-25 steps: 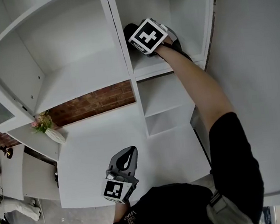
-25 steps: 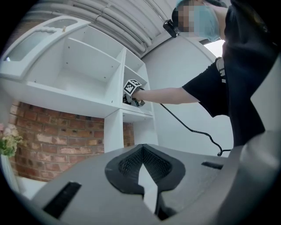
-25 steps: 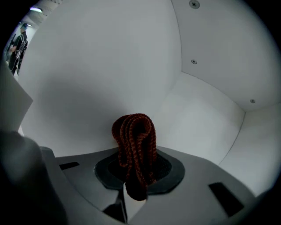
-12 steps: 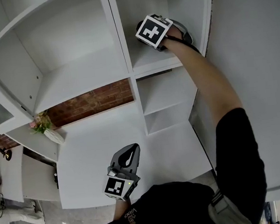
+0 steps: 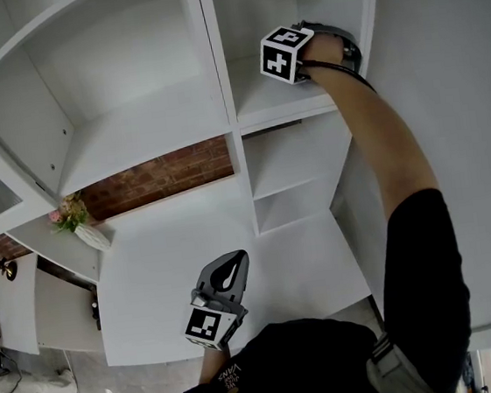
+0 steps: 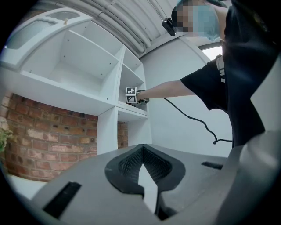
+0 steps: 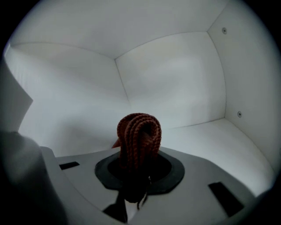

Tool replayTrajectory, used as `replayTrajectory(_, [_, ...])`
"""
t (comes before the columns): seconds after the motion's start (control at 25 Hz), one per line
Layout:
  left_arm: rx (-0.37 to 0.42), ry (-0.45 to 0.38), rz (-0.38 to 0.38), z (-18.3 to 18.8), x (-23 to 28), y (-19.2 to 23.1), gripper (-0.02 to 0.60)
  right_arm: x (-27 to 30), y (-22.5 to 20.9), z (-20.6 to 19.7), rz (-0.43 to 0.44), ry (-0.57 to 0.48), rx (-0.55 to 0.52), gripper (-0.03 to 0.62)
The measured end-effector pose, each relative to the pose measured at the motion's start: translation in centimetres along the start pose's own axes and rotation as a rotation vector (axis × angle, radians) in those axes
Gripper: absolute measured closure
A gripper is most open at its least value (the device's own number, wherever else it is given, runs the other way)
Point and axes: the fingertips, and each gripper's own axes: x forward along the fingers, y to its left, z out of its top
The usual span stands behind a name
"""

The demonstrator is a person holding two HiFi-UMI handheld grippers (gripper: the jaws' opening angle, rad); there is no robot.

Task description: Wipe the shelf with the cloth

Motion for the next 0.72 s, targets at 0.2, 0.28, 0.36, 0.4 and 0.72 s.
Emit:
replayTrajectory(0.2, [-0.005, -0.001, 0.015, 0.0, -0.7, 0.5, 0.577, 0.8, 0.0, -1.3, -0.073, 0.115, -0.113, 0.524])
replayTrajectory(0.28, [-0.012, 0.000, 0.021, -0.1, -1.0, 0.7, 0.577, 0.9, -0.1, -1.3, -0.078, 0.112, -0.105, 0.525])
replayTrajectory(0.36, [-0.020, 0.005, 0.022, -0.4, -1.3, 0.7, 0.577, 0.5, -0.2, -1.0, -0.070, 0.070, -0.055, 0.523])
replayTrajectory(0.4, [-0.023, 0.007, 0.020, -0.5, -1.4, 0.6, 0.577, 0.0, -0.3, -0.7, -0.064, 0.039, -0.020, 0.524])
replayTrajectory(0.72, [-0.017, -0.008, -0.031, -0.3, -1.6, 0.0, 0.577, -6.1, -0.7, 4.0, 0.075, -0.313, 0.282, 0.523])
